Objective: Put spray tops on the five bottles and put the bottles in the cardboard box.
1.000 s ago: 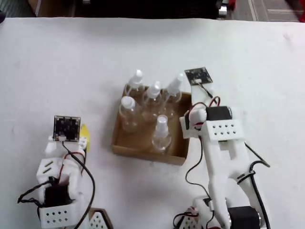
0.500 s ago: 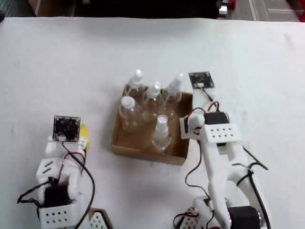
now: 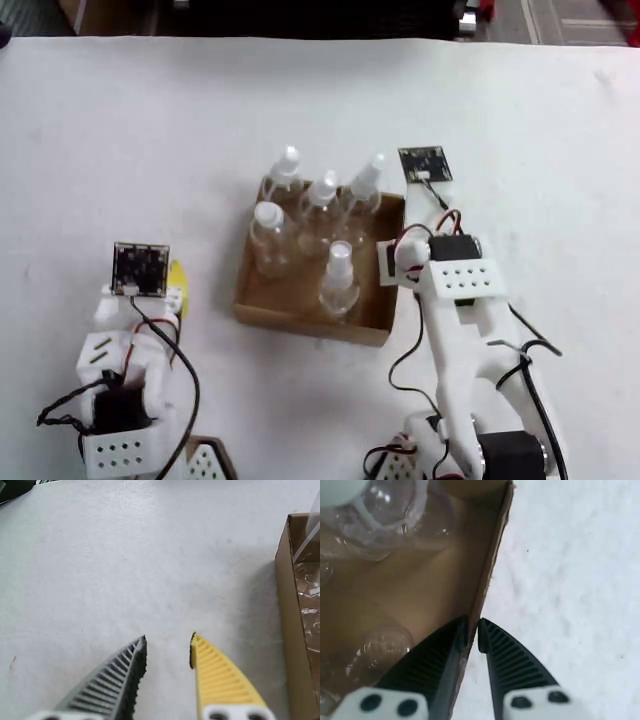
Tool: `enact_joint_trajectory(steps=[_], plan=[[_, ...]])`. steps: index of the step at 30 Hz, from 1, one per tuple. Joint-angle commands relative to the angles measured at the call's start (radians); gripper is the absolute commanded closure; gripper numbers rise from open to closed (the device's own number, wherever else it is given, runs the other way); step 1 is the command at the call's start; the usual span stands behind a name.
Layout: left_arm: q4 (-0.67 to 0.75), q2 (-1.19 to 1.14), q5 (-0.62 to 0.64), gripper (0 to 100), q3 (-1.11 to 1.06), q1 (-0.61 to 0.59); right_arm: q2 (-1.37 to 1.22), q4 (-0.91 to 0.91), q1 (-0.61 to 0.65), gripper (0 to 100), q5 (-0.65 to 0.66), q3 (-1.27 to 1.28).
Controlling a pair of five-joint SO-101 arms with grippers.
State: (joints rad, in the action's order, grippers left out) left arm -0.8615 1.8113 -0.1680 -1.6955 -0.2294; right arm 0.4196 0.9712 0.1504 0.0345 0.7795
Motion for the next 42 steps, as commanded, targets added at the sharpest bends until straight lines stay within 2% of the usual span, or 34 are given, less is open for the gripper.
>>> enact_joint_trajectory(steps=[1,9,23,32,37,39,42], plan=[[-0.003,-0.002,-0.014,86,0.002,0.012,0.001,-0.013,0.002,98.2,-0.005,-0.009],[-0.003,-0.002,-0.014,86,0.002,0.012,0.001,-0.041,-0.058,98.3,0.002,-0.011],[-0.003,-0.002,-0.014,86,0.002,0.012,0.001,-0.074,-0.048,98.3,0.083,-0.018],[-0.003,-0.002,-0.014,86,0.002,0.012,-0.001,-0.130,-0.054,98.3,0.086,-0.018],[-0.003,-0.002,-0.014,86,0.002,0.012,0.007,-0.102,-0.048,98.0,0.077,-0.012],[-0.003,-0.002,-0.014,86,0.002,0.012,0.013,-0.041,-0.047,95.9,0.031,-0.017],[-0.003,-0.002,-0.014,86,0.002,0.012,0.041,0.042,-0.047,84.9,-0.041,-0.021]])
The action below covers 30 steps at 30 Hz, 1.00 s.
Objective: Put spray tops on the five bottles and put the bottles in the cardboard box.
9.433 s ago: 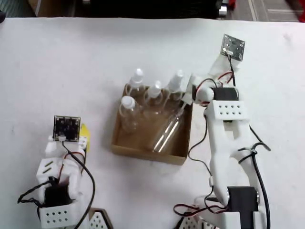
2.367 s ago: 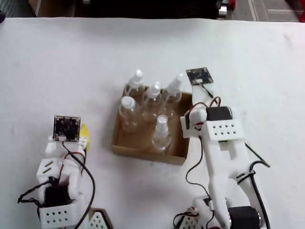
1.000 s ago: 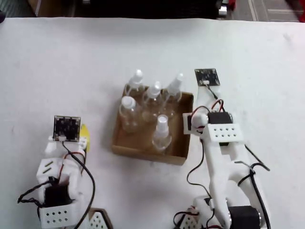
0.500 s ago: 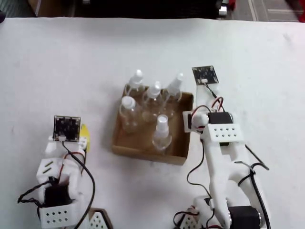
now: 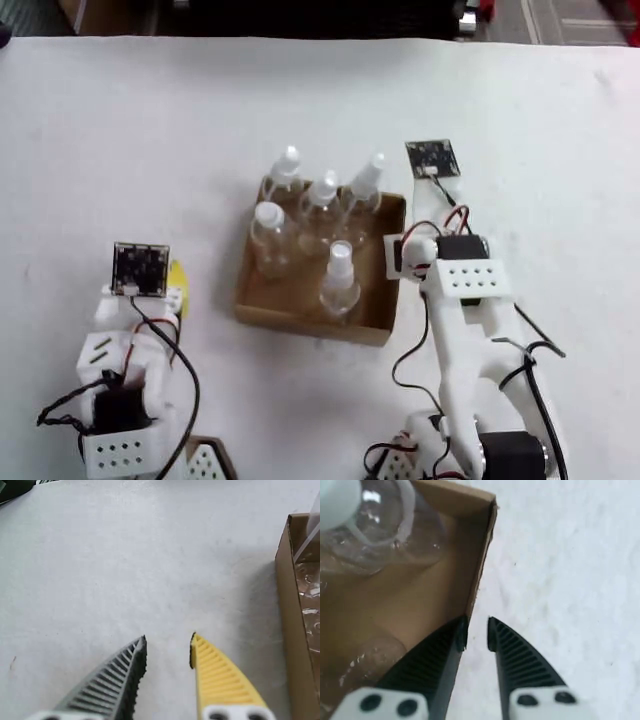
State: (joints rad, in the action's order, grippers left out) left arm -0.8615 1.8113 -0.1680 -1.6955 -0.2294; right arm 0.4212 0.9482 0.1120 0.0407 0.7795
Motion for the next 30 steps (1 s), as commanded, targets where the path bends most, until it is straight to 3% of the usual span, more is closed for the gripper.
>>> enact_joint_trajectory(steps=[1,4,15,20,30], plan=[[-0.003,-0.002,-0.014,86,0.002,0.012,0.051,0.088,-0.005,81.3,-0.048,-0.020],[-0.003,-0.002,-0.014,86,0.002,0.012,0.087,0.122,0.030,78.6,-0.048,-0.012],[-0.003,-0.002,-0.014,86,0.002,0.012,0.056,0.018,0.073,87.8,-0.015,0.091],[-0.003,-0.002,-0.014,86,0.002,0.012,-0.016,-0.015,0.054,98.9,0.021,0.094],[-0.003,-0.002,-0.014,86,0.002,0.012,-0.051,-0.111,0.004,98.2,0.032,0.086]])
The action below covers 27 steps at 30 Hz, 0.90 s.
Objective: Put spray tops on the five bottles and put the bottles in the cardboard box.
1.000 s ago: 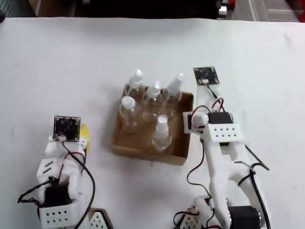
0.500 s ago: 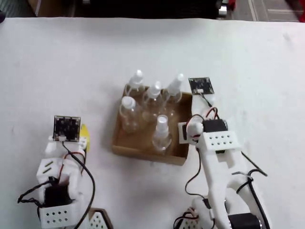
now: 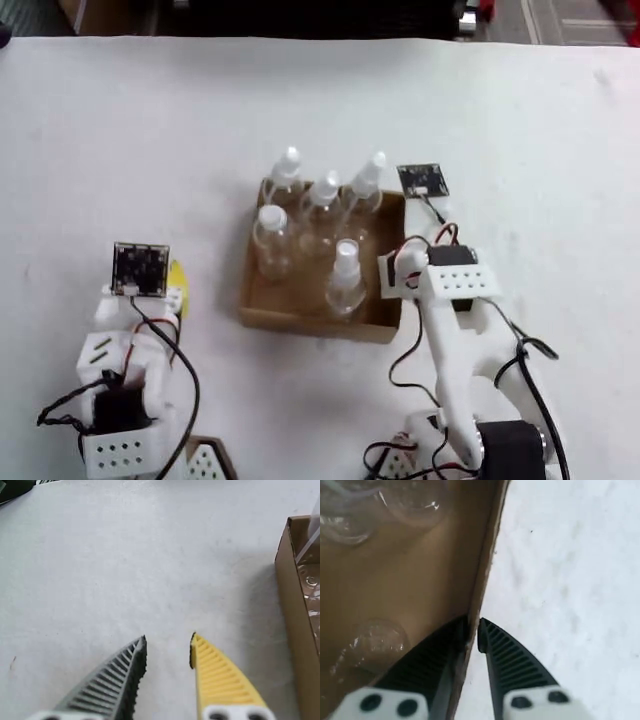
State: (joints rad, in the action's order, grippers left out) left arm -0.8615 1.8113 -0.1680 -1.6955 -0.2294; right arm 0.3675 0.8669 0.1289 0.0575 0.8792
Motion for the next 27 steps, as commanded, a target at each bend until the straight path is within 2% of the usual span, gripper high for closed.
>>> enact_joint_trajectory(steps=[1,4,13,17,27], plan=[[-0.003,-0.002,-0.014,86,0.002,0.012,0.002,-0.041,-0.012,98.2,0.029,-0.014],[-0.003,-0.002,-0.014,86,0.002,0.012,0.002,-0.071,-0.012,98.2,0.077,-0.015],[-0.003,-0.002,-0.014,86,0.002,0.012,-0.007,-0.127,-0.019,98.2,0.087,-0.015],[-0.003,-0.002,-0.014,86,0.002,0.012,-0.007,-0.157,-0.018,98.2,0.183,-0.015],[-0.003,-0.002,-0.014,86,0.002,0.012,-0.007,-0.206,-0.022,98.2,0.285,-0.015]])
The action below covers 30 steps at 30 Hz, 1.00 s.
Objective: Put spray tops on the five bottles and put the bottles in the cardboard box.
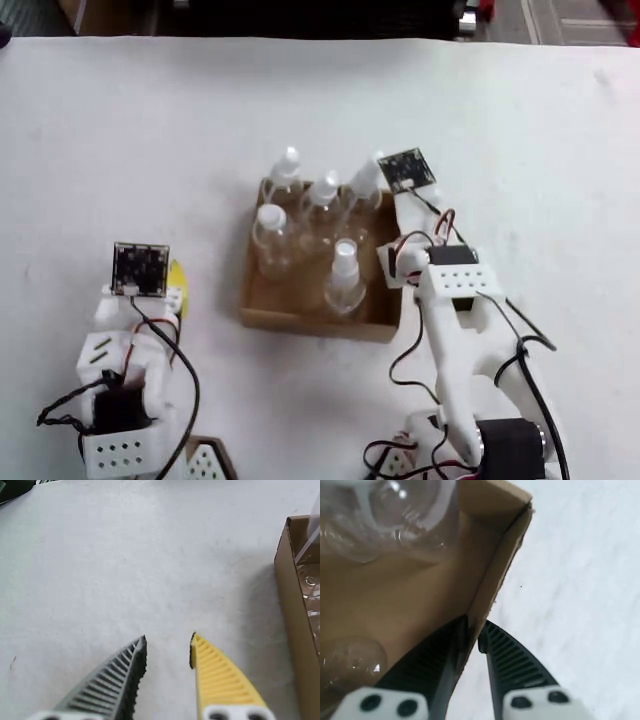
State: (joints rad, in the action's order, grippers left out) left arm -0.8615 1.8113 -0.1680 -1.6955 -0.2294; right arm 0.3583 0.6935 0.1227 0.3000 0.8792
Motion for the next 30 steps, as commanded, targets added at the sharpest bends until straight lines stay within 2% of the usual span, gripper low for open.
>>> enact_joint_trajectory(steps=[1,22,26,30], plan=[[-0.003,-0.002,-0.014,86,0.002,0.012,0.002,-0.041,-0.021,98.2,0.058,-0.015],[-0.003,-0.002,-0.014,86,0.002,0.012,0.002,-0.133,-0.041,98.2,0.147,-0.014],[-0.003,-0.002,-0.014,86,0.002,0.012,0.002,-0.134,-0.039,98.2,0.206,-0.014],[-0.003,-0.002,-0.014,86,0.002,0.012,0.012,-0.122,-0.045,98.1,0.146,-0.008]])
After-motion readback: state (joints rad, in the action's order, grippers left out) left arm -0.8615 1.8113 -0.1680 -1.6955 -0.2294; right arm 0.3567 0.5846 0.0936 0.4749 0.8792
